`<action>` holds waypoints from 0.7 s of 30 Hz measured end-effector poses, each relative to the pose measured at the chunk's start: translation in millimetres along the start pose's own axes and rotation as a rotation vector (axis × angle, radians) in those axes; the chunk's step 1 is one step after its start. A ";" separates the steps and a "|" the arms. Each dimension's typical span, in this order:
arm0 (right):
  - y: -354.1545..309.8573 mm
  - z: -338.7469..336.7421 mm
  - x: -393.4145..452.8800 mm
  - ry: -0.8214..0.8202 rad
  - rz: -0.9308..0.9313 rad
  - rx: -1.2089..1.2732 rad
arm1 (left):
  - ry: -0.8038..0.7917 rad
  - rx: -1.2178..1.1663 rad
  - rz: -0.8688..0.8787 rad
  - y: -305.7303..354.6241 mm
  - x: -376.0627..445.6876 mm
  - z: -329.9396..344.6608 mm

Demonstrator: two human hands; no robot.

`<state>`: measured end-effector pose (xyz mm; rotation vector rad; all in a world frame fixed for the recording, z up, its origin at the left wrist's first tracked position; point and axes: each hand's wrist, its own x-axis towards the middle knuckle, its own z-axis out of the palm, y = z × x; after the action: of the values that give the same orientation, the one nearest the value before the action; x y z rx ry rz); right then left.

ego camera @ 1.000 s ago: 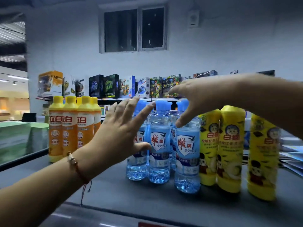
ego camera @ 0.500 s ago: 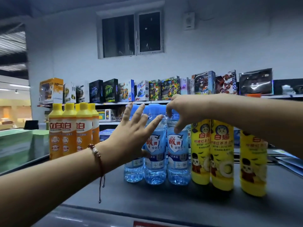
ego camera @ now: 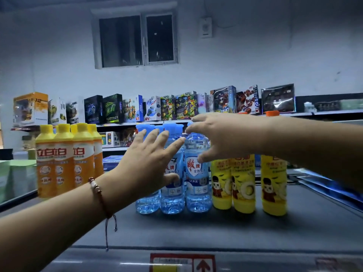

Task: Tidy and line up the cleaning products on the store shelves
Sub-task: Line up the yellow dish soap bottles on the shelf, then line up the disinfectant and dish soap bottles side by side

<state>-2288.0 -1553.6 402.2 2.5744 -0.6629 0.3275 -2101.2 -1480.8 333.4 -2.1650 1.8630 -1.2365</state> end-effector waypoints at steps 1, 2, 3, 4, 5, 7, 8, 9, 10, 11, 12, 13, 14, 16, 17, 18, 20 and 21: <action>-3.6 -0.5 -11.3 -0.020 0.018 0.015 | 0.014 -0.017 0.011 2.1 -2.9 -4.6; -7.0 0.1 -22.4 -0.052 0.040 0.035 | 0.020 -0.037 0.022 3.9 -5.5 -8.8; -9.9 1.5 -32.9 -0.088 0.065 0.056 | 0.016 -0.065 0.029 5.4 -7.5 -13.4; -11.7 3.3 -41.8 -0.120 0.093 0.076 | 0.002 -0.100 0.030 6.8 -8.6 -18.0; -11.7 5.4 -49.2 -0.143 0.124 0.094 | -0.014 -0.135 0.032 8.4 -8.6 -22.1; -5.8 8.9 -59.7 -0.173 0.197 0.120 | -0.033 -0.202 0.049 12.5 -5.9 -29.2; -1.6 9.3 -64.4 -0.185 0.237 0.132 | -0.038 -0.232 0.059 14.7 -3.6 -32.7; 3.2 8.4 -69.1 -0.192 0.275 0.144 | -0.036 -0.255 0.068 16.7 -0.9 -36.0; 8.7 7.4 -73.9 -0.194 0.311 0.156 | -0.028 -0.274 0.074 18.5 2.5 -38.7; 14.2 6.3 -79.0 -0.187 0.345 0.170 | -0.017 -0.292 0.078 20.5 6.0 -41.2; 19.8 5.9 -84.1 -0.172 0.379 0.187 | 0.000 -0.311 0.082 23.3 9.7 -43.1; 25.0 5.8 -88.8 -0.147 0.408 0.202 | 0.026 -0.329 0.090 27.2 14.3 -44.1; 30.1 5.8 -92.1 -0.116 0.427 0.211 | 0.062 -0.352 0.100 32.5 19.7 -44.8; 38.4 5.3 -94.8 -0.059 0.441 0.204 | 0.126 -0.412 0.116 46.1 34.0 -46.9; 42.5 5.4 -95.2 -0.033 0.442 0.202 | 0.151 -0.422 0.118 54.0 42.8 -48.1; 47.5 5.4 -94.9 -0.010 0.441 0.205 | 0.173 -0.403 0.114 60.9 52.8 -49.0; 60.1 4.1 -92.4 0.029 0.424 0.193 | 0.183 -0.275 0.075 70.9 72.9 -51.3; 66.7 1.1 -90.3 0.053 0.410 0.168 | 0.163 -0.194 0.033 73.0 82.4 -51.4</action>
<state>-2398.8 -1570.4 395.9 2.5581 -1.1894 0.6039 -2193.0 -1547.5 376.4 -2.1723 2.1583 -1.3132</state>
